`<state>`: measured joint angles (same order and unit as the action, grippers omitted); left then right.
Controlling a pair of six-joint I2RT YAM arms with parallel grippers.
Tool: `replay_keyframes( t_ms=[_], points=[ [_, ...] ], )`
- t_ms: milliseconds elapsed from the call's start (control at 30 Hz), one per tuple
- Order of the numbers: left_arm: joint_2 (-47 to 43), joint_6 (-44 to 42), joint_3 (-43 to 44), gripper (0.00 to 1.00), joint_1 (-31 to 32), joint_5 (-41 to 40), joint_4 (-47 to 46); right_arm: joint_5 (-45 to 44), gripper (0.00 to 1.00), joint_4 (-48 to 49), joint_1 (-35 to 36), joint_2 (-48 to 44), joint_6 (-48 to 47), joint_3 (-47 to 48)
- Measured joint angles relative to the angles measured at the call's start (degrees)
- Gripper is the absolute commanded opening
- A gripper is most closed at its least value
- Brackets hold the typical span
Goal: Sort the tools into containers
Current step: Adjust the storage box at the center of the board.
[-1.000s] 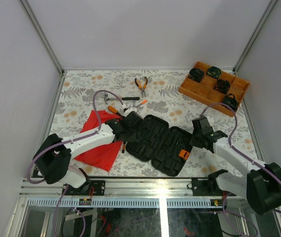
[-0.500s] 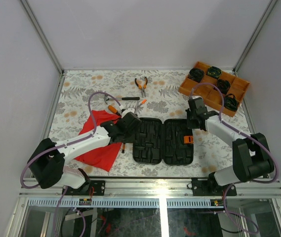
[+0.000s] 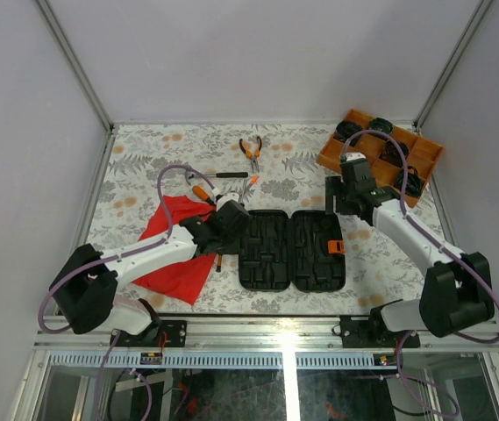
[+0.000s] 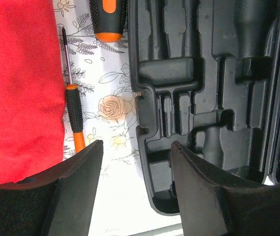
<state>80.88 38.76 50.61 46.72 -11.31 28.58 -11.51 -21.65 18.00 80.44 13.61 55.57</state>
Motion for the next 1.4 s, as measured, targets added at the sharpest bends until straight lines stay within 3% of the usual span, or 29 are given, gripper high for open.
replay_keyframes(
  t_ms=[333,667,867,1400],
  points=[
    [3.8,1.7,-2.3,0.51,0.0,0.8,-4.0,1.8,0.89,-9.0,0.3,-11.2,3.8,-4.7],
    [5.7,3.5,-3.5,0.39,0.1,1.7,-7.0,1.1,0.89,-13.0,8.1,-9.8,7.5,-6.0],
    [6.4,4.4,-3.7,0.33,0.1,2.4,-8.5,0.4,0.9,-13.8,8.9,-9.2,8.1,-7.4],
    [6.2,6.4,-4.7,0.06,0.1,2.7,-10.4,-2.4,0.88,-13.9,9.6,-9.1,9.8,-7.8]
  ],
)
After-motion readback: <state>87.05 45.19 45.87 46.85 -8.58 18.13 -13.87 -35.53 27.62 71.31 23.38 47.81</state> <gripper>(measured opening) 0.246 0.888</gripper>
